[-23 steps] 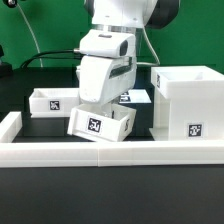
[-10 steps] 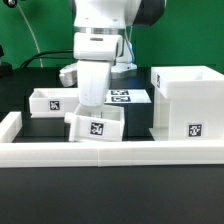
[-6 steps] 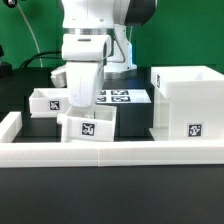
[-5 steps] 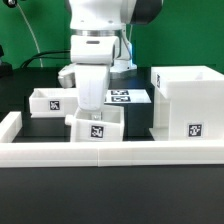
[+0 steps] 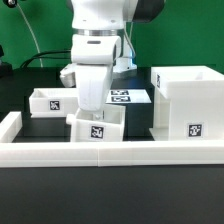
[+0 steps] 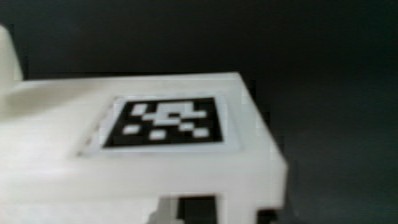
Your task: Assemble drawer
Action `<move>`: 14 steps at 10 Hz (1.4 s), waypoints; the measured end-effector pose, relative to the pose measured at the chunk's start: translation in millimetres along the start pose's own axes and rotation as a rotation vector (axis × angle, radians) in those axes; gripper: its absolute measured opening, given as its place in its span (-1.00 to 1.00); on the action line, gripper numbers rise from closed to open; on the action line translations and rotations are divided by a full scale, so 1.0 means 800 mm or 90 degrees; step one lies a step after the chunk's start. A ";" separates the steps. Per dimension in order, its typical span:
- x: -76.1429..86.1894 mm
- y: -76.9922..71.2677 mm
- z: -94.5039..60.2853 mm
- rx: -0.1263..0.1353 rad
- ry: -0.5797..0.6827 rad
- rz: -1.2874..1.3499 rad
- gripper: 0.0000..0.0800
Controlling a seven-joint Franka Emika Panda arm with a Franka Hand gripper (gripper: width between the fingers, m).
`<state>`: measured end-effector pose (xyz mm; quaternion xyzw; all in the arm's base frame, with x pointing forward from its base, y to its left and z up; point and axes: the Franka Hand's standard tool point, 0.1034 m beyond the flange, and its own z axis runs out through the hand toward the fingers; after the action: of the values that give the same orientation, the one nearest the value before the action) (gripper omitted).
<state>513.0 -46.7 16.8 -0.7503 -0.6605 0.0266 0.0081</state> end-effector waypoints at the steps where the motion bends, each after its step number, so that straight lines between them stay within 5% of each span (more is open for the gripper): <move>1: 0.010 0.004 -0.003 0.014 -0.005 -0.012 -0.90; 7: 0.018 0.010 -0.006 0.007 -0.003 0.000 -0.90; 8: 0.021 0.016 -0.006 -0.030 0.005 0.000 -0.90; 9: 0.021 0.012 -0.003 -0.037 0.008 0.000 -0.90; 14: 0.031 0.010 -0.002 -0.034 0.012 0.012 -0.90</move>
Offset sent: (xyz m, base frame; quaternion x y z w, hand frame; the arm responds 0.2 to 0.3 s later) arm 0.0000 0.0000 0.0000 0.0000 0.0000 0.0000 1.0000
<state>523.7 -23.1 17.1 -0.7566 -0.6538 0.0020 -0.0063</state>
